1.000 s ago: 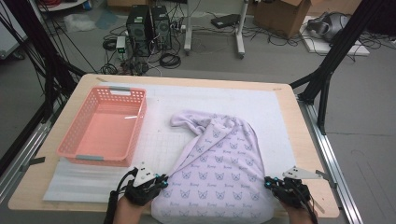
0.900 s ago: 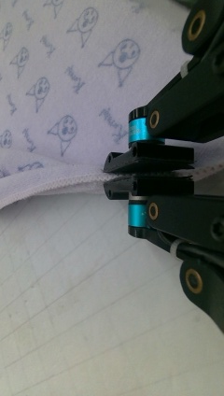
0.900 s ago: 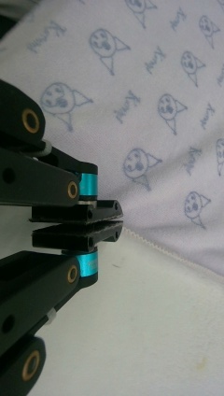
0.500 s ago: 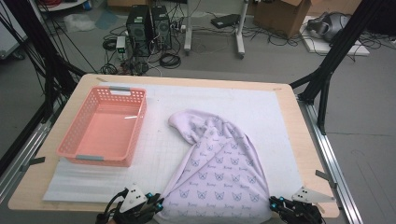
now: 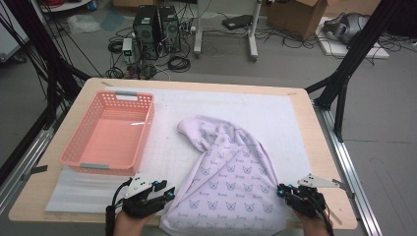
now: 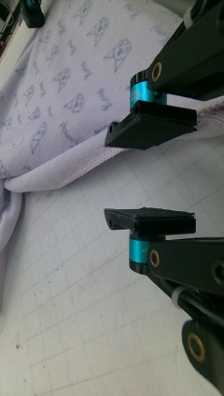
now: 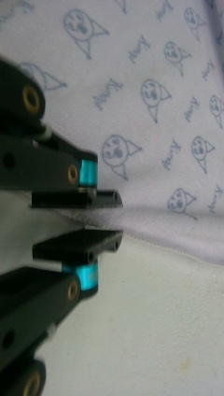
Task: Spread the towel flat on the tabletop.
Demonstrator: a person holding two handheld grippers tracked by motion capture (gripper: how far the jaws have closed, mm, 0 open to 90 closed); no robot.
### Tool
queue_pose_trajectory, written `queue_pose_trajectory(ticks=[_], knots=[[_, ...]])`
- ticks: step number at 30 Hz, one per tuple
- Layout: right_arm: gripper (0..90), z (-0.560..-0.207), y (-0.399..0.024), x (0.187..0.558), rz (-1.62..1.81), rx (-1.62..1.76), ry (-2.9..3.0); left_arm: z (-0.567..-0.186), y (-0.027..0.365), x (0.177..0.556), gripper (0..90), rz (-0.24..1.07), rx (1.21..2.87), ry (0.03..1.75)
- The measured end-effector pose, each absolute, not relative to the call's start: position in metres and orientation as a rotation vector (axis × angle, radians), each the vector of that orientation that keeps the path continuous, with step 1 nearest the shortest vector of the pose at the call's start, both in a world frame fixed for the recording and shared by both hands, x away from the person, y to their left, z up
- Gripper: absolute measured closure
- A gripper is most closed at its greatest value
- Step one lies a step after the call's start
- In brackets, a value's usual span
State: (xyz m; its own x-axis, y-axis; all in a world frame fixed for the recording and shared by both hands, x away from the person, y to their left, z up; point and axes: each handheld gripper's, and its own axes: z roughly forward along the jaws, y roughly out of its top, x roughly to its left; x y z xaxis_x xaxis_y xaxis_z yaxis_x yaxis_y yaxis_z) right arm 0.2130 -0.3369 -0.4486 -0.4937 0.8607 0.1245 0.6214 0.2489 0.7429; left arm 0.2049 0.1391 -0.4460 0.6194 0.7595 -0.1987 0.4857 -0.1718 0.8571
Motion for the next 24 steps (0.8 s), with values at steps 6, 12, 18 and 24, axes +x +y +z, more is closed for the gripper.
queue_pose_trajectory(ticks=[6, 12, 18, 24], knots=[[88.2, -0.442, -0.348, 0.193, 1.032, 1.349, 2.292, -0.445, 0.14, 0.216, 58.4, 0.323, 1.816, 0.998], [71.4, -0.438, -0.352, 0.198, 1.151, 1.334, 2.226, -0.442, 0.132, 0.238, 60.6, 0.318, 1.829, 0.981], [69.5, -0.435, -0.353, 0.207, 1.211, 1.316, 2.185, -0.442, 0.114, 0.273, 70.1, 0.353, 1.859, 1.029], [68.7, -0.435, -0.355, 0.207, 1.214, 1.296, 2.19, -0.452, 0.082, 0.301, 68.7, 0.302, 1.927, 1.068]])
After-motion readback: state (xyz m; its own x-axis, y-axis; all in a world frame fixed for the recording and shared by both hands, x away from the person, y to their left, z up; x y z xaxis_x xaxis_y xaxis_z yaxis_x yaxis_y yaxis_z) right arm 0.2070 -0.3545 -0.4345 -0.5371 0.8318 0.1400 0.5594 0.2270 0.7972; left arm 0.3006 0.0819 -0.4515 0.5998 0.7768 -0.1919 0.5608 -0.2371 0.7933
